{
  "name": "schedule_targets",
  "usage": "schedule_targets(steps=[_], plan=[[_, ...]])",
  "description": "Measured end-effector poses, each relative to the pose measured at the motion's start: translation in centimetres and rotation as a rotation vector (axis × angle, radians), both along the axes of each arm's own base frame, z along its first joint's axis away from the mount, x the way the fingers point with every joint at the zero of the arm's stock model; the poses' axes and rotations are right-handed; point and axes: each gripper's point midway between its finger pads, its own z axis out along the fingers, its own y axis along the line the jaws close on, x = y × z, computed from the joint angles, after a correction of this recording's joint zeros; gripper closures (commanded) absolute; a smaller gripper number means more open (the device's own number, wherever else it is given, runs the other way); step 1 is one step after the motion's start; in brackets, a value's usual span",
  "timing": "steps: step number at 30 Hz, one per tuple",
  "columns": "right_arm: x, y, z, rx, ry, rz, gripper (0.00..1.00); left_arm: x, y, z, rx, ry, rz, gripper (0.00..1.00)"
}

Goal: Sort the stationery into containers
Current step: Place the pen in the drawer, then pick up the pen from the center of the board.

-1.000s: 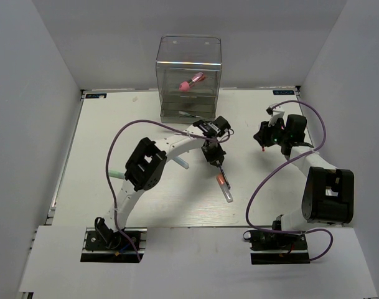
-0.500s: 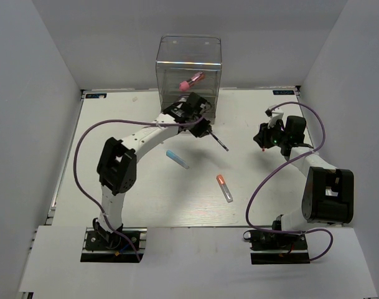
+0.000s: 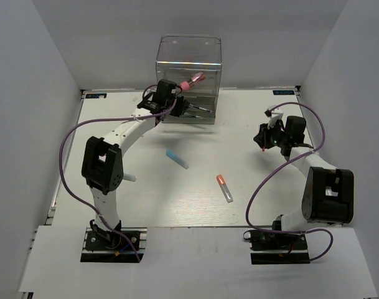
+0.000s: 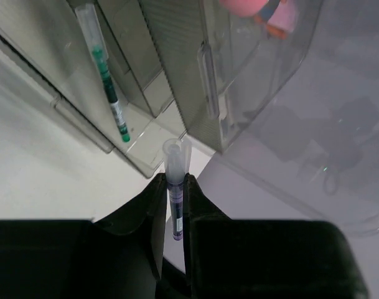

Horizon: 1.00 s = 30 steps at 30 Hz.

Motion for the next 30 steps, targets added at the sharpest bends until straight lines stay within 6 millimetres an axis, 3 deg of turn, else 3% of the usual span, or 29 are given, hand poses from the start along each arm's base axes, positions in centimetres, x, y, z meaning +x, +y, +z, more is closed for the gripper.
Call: schedule_targets(steps=[7, 9, 10, 11, 15, 22, 25, 30], plan=[[-0.3, -0.1, -0.3, -0.011, 0.013, 0.006, 0.64, 2.9, 0.8, -2.0, -0.029, 0.031, 0.108, 1.0], [-0.4, -0.1, -0.1, -0.014, 0.012, 0.004, 0.63, 3.2, 1.0, -3.2, -0.03, 0.051, 0.13, 0.95], [-0.5, -0.1, 0.0, -0.016, 0.009, 0.003, 0.63, 3.5, 1.1, -3.9, -0.028, 0.061, 0.141, 0.89], [-0.5, -0.2, 0.2, -0.018, 0.006, 0.0, 0.6, 3.8, 1.2, -4.4, -0.026, 0.069, 0.15, 0.74], [-0.4, -0.5, 0.3, -0.021, 0.009, -0.025, 0.47, 5.0, 1.1, -5.7, -0.026, 0.08, 0.167, 0.53], [0.6, -1.9, -0.3, -0.04, 0.054, -0.125, 0.41, 5.6, 1.0, -5.0, -0.042, 0.055, 0.161, 0.43], [1.5, -2.7, -1.4, -0.06, 0.091, -0.17, 0.44, 5.3, 0.8, -4.8, -0.03, 0.041, 0.124, 0.43], [2.5, -4.1, -4.1, -0.105, 0.178, -0.236, 0.45, 3.9, 0.3, -2.4, 0.04, -0.017, -0.001, 0.4]])
